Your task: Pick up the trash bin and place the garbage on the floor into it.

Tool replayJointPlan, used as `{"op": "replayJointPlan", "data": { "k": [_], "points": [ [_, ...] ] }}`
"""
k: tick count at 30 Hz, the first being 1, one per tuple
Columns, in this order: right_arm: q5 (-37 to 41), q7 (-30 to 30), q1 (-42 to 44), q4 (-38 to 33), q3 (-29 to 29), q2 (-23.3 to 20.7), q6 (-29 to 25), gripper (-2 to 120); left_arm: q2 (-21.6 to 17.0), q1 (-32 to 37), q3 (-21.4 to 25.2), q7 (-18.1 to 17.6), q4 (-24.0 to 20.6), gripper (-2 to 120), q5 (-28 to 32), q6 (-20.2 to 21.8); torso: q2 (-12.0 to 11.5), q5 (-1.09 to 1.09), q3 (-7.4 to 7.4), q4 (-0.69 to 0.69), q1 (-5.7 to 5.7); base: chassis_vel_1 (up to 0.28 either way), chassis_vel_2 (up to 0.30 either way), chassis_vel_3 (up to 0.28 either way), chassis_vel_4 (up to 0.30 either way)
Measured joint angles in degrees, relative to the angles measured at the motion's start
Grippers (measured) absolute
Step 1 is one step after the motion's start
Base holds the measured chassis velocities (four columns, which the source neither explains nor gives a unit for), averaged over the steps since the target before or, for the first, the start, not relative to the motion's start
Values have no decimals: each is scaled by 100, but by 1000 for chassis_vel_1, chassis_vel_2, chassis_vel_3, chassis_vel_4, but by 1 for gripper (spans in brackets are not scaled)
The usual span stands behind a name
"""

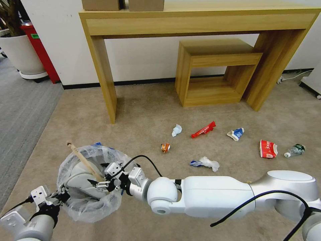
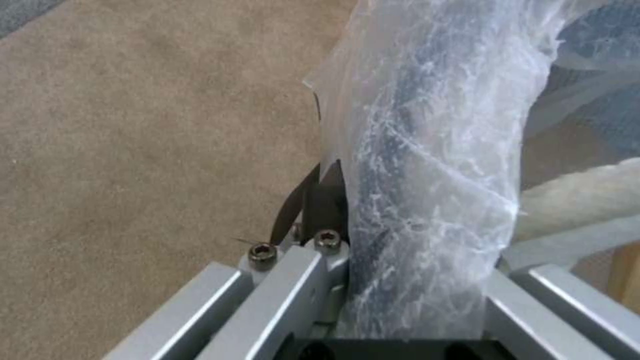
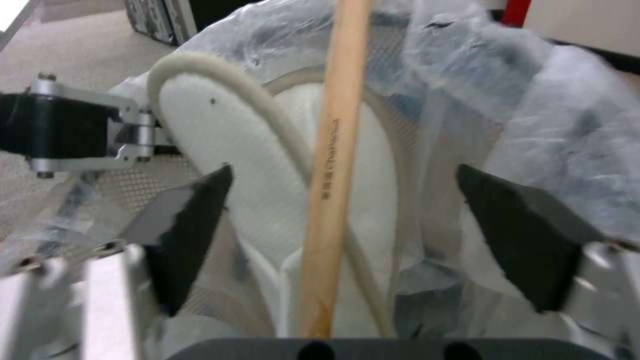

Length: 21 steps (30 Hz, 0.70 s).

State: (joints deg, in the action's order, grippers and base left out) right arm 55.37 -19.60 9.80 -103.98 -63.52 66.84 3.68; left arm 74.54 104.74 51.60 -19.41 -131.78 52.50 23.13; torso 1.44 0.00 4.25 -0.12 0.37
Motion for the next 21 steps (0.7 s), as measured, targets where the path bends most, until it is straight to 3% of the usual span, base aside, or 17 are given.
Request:
{"op": "replayJointPlan", "data": {
  "k": [5, 15, 21],
  "points": [
    [-33, 1, 41, -44, 54, -48, -17, 99, 24, -6, -10, 0, 5, 0, -5, 0, 0, 0, 0, 0, 0, 0, 0, 0, 0],
    [-50, 10, 77, -139, 87, -82, -74, 100, 56, 24, -20, -2, -10, 0, -34, 3, 0, 0, 0, 0, 0, 0, 0, 0, 0],
    [3, 367, 173, -393, 253, -173, -509, 100, 63, 50, -14, -2, -36, 0, -49, 8, 0, 0, 0, 0, 0, 0, 0, 0, 0]
  ]
}}
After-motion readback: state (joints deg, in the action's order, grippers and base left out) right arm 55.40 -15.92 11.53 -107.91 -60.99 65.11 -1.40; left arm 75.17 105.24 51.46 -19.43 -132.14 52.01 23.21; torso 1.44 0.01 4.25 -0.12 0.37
